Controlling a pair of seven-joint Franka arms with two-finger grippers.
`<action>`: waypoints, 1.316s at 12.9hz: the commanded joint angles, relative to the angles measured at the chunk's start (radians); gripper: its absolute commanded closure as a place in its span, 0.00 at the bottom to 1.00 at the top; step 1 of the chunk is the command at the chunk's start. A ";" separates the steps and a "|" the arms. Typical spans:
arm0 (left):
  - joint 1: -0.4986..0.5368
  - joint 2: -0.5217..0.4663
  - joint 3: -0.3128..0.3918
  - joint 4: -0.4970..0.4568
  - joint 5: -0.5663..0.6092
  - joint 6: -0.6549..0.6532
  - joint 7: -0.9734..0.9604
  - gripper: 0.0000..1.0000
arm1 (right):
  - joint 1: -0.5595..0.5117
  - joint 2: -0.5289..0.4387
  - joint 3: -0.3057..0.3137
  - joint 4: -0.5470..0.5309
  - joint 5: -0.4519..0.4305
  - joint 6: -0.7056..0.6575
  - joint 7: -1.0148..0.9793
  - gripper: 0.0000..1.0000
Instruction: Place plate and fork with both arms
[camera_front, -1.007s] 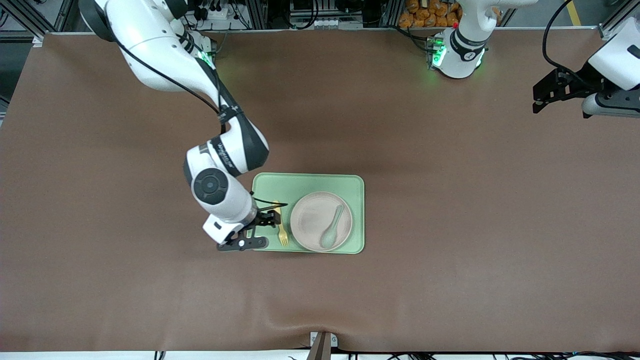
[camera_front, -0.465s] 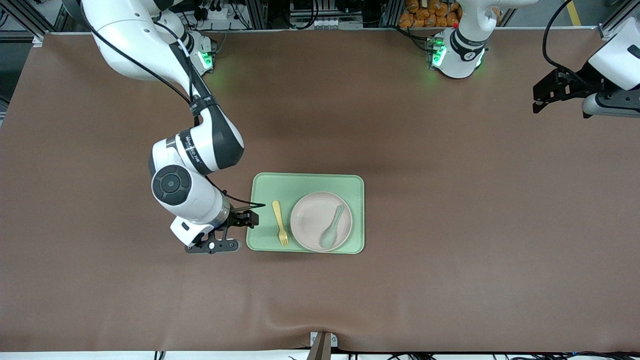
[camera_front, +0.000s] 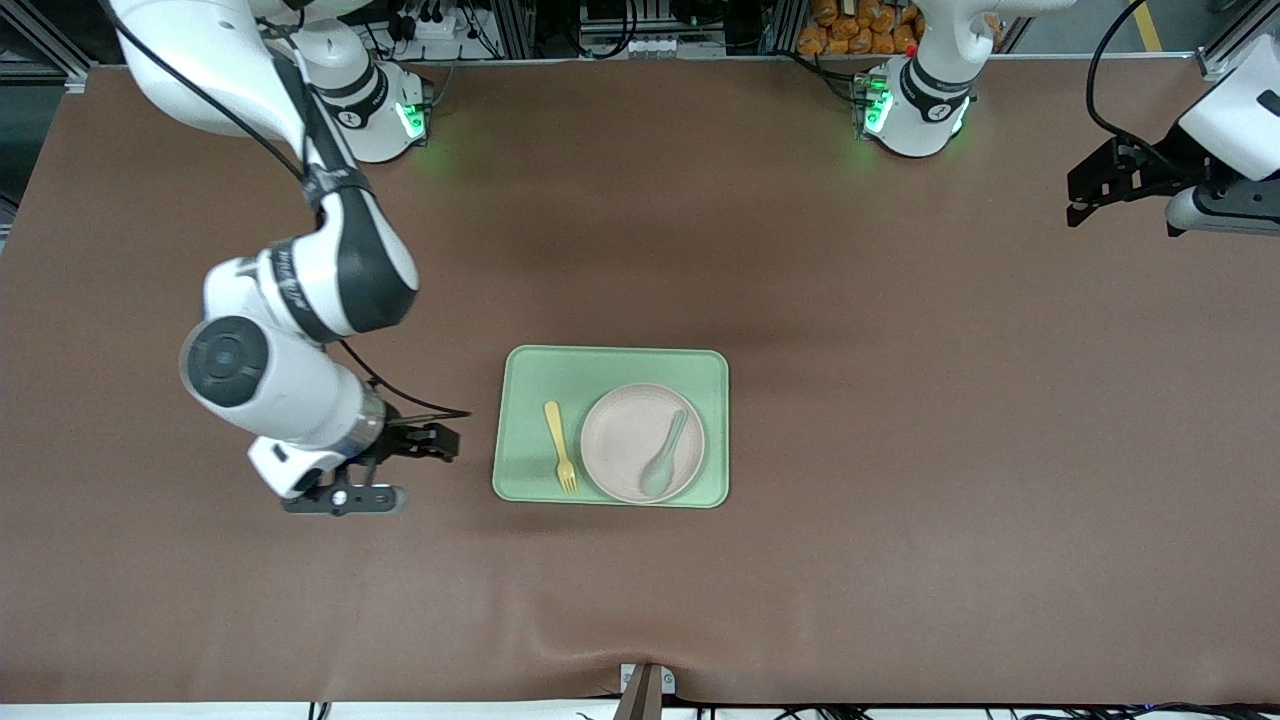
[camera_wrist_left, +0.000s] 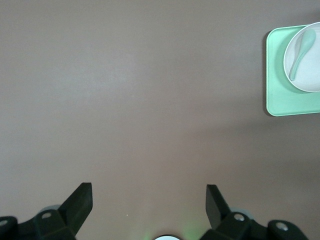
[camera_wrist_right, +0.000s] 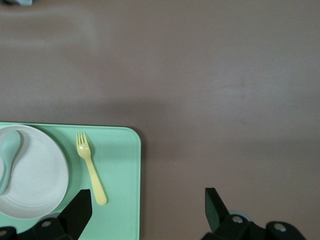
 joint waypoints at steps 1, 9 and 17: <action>0.002 -0.017 0.004 -0.004 -0.018 -0.004 0.006 0.00 | -0.071 -0.067 0.011 -0.018 0.019 -0.072 -0.018 0.00; 0.002 -0.016 0.004 -0.004 -0.018 -0.004 0.006 0.00 | -0.231 -0.232 0.015 -0.025 0.013 -0.247 -0.055 0.00; 0.002 -0.016 0.012 -0.004 -0.019 -0.004 0.006 0.00 | -0.289 -0.557 0.005 -0.260 0.006 -0.312 -0.150 0.00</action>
